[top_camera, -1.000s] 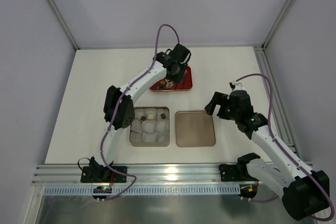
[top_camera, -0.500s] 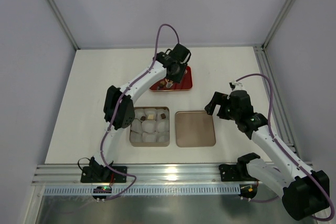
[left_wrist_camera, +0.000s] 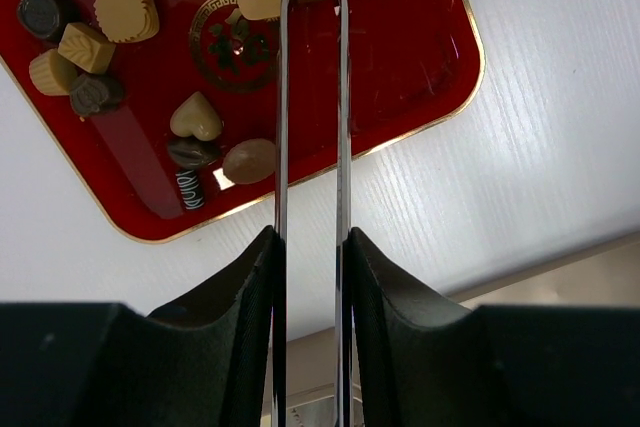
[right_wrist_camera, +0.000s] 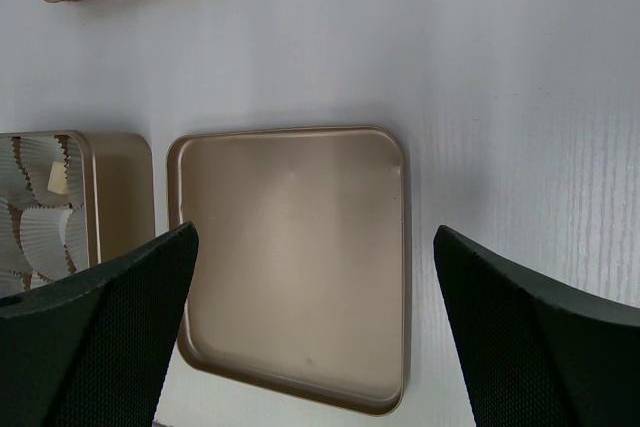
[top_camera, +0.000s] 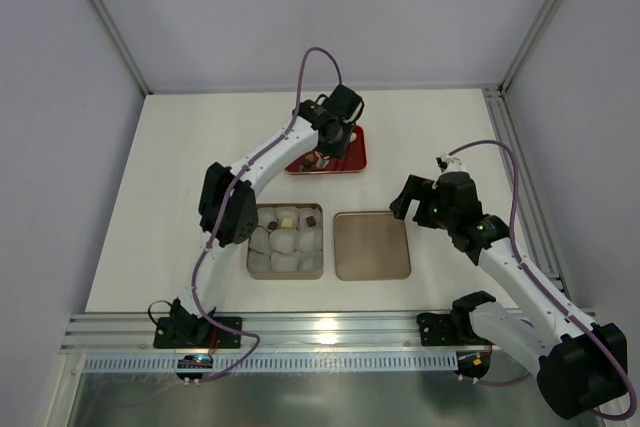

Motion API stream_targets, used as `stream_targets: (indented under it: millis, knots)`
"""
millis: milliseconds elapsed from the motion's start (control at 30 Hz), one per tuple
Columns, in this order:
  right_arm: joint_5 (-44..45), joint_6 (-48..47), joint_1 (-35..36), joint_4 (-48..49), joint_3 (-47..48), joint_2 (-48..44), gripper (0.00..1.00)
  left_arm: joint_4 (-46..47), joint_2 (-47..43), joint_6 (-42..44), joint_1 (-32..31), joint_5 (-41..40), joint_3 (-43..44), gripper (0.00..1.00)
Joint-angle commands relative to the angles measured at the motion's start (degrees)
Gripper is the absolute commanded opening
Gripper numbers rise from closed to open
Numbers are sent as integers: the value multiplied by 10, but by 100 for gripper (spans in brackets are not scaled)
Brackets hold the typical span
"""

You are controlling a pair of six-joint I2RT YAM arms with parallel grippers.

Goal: Pack the chocolate

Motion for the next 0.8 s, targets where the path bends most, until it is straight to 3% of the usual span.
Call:
stream_targets:
  millis: [0, 600, 767]
  knots:
    - [7, -4, -1, 21, 4, 1, 100, 15, -9, 7, -1, -2, 14, 32]
    - [8, -1, -1, 26, 3, 7, 100, -11, -75, -7, -1, 17, 7, 8]
    - [7, -1, -1, 29, 3, 10, 100, -6, -104, -20, -1, 36, -12, 7]
